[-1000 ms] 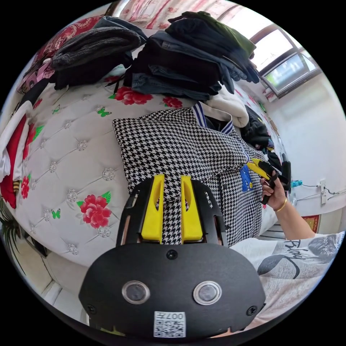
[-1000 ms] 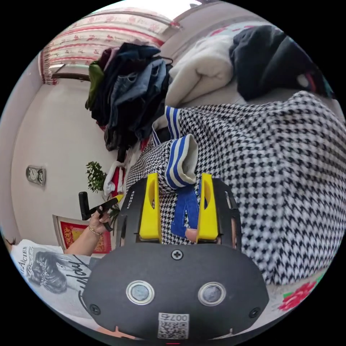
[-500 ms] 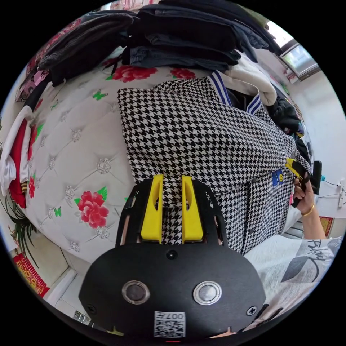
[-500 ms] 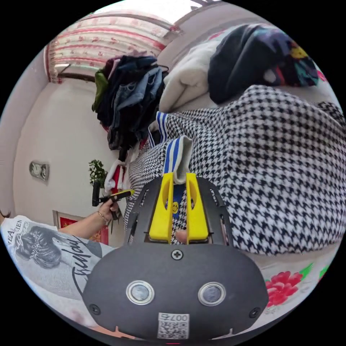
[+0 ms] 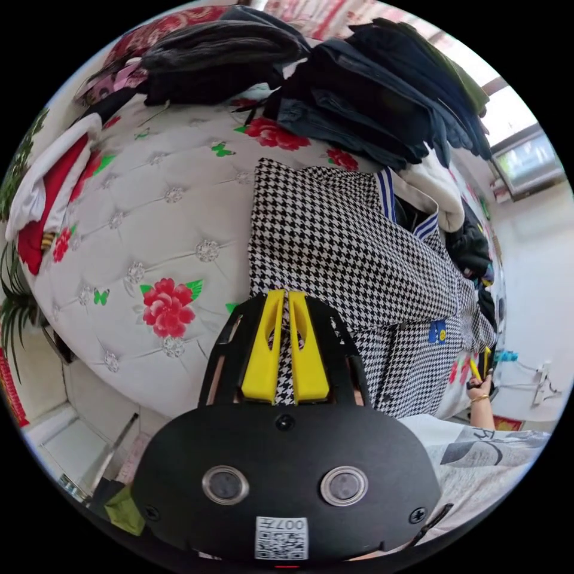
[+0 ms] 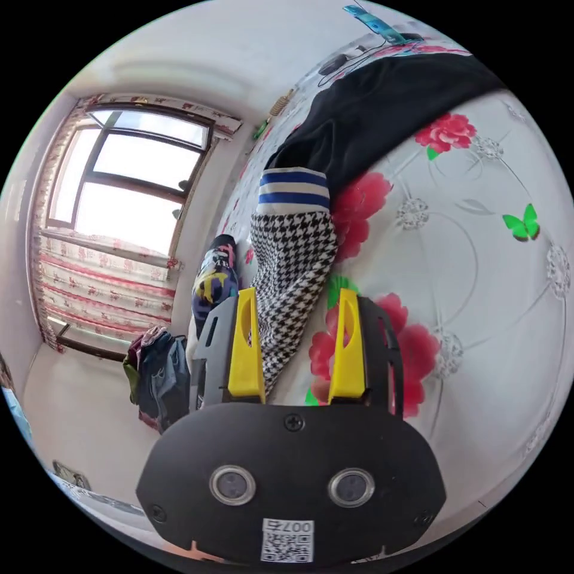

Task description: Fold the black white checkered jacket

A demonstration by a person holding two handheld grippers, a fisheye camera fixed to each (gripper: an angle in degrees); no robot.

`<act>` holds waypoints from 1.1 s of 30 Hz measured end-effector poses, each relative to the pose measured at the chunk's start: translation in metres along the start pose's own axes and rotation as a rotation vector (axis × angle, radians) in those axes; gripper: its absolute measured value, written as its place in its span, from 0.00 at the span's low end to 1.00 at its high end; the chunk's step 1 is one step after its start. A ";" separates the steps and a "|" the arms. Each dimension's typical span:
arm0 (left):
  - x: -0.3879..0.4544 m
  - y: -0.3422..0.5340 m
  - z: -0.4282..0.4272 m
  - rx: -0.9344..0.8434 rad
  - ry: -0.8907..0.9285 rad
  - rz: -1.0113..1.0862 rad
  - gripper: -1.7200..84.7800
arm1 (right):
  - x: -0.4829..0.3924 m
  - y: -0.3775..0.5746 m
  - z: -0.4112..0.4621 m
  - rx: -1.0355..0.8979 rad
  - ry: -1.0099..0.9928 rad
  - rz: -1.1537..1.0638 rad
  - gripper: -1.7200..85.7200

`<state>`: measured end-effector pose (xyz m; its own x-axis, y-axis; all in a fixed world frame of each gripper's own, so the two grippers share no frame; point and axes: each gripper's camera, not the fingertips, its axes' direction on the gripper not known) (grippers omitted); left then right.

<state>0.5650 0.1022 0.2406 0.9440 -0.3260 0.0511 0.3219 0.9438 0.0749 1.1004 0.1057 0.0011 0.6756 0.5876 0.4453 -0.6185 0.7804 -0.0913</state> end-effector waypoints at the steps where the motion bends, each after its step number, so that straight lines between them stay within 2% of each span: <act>1: -0.007 0.001 -0.003 0.001 0.011 -0.020 0.01 | 0.002 -0.002 0.008 0.015 -0.015 0.015 0.14; 4: -0.018 0.002 -0.012 0.005 0.025 -0.034 0.01 | 0.010 -0.005 0.020 0.015 -0.155 0.162 0.08; 6: -0.023 0.006 -0.020 0.029 0.036 -0.025 0.01 | -0.011 -0.001 0.012 0.079 -0.250 0.135 0.05; 9: -0.035 0.014 -0.031 0.049 0.062 -0.028 0.02 | -0.104 0.011 0.003 0.066 -0.314 -0.144 0.03; 11: -0.045 0.020 -0.035 0.053 0.085 -0.040 0.02 | -0.212 0.052 0.006 -0.023 -0.369 -0.498 0.03; 12: -0.053 0.024 -0.037 0.056 0.100 -0.048 0.02 | -0.240 0.070 0.008 -0.046 -0.371 -0.597 0.03; 14: -0.063 0.030 -0.039 0.061 0.123 -0.060 0.02 | -0.339 0.161 0.019 -0.147 -0.394 -0.962 0.03; 17: -0.082 0.039 -0.044 0.075 0.165 -0.079 0.02 | -0.410 0.295 0.046 -0.295 -0.483 -1.251 0.03; 19: -0.099 0.047 -0.048 0.087 0.192 -0.088 0.03 | -0.426 0.375 0.075 -0.432 -0.534 -1.334 0.04; 21: -0.110 0.055 -0.052 0.090 0.197 -0.078 0.05 | -0.421 0.451 0.120 -0.613 -0.534 -1.345 0.06; 23: -0.122 0.063 -0.056 0.081 0.190 -0.058 0.06 | -0.394 0.541 0.197 -0.987 -0.329 -1.349 0.09; 25: -0.141 0.077 -0.062 0.063 0.181 -0.032 0.07 | -0.370 0.571 0.221 -1.150 -0.262 -1.256 0.10; 28: -0.165 0.098 -0.070 0.036 0.153 0.035 0.08 | -0.349 0.564 0.193 -1.074 -0.284 -1.196 0.12; 33: -0.199 0.134 -0.062 -0.121 0.115 0.213 0.10 | -0.295 0.501 0.137 -0.981 -0.142 -1.047 0.15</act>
<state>0.4250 0.2966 0.1792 0.9912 -0.1171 -0.0616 0.1144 0.9924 -0.0456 0.5363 0.2942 -0.0540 0.5568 -0.3172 0.7677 0.6872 0.6951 -0.2113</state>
